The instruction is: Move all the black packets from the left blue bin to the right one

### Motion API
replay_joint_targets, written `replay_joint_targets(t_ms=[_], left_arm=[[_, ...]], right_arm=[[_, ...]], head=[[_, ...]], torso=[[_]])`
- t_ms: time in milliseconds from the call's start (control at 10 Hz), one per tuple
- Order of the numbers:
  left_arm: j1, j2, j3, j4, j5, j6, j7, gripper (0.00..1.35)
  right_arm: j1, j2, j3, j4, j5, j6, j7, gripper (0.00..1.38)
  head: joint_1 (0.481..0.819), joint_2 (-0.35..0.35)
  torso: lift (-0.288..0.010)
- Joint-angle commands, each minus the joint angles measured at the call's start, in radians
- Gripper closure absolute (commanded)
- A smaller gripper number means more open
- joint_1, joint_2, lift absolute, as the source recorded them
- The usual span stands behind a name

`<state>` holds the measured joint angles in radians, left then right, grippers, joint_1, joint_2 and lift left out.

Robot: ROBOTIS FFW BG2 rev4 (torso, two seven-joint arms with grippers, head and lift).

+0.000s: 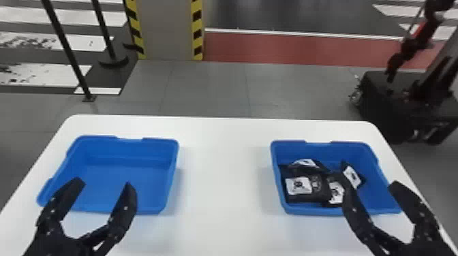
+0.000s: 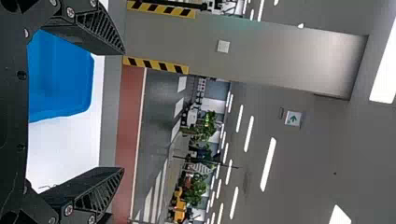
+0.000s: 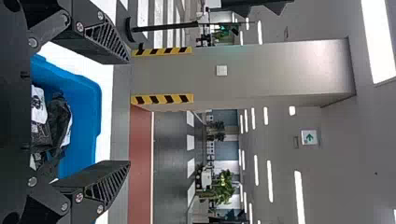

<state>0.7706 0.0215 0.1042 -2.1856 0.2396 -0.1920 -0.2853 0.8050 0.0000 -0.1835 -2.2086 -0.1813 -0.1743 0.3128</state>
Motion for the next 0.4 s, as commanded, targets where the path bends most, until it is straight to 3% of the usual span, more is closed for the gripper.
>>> replay_joint_targets(t_ms=[0, 300], left_arm=[[0.000, 0.003, -0.003, 0.000, 0.006, 0.010, 0.000, 0.15], [-0.010, 0.015, -0.017, -0.002, 0.012, 0.030, 0.000, 0.15]], right_arm=[[0.000, 0.001, 0.003, 0.003, -0.006, 0.000, -0.001, 0.28], [0.002, 0.001, 0.006, 0.003, -0.007, 0.000, -0.003, 0.28]], head=[[0.695, -0.044], [0.695, -0.049]], torso=[[-0.110], [-0.110]])
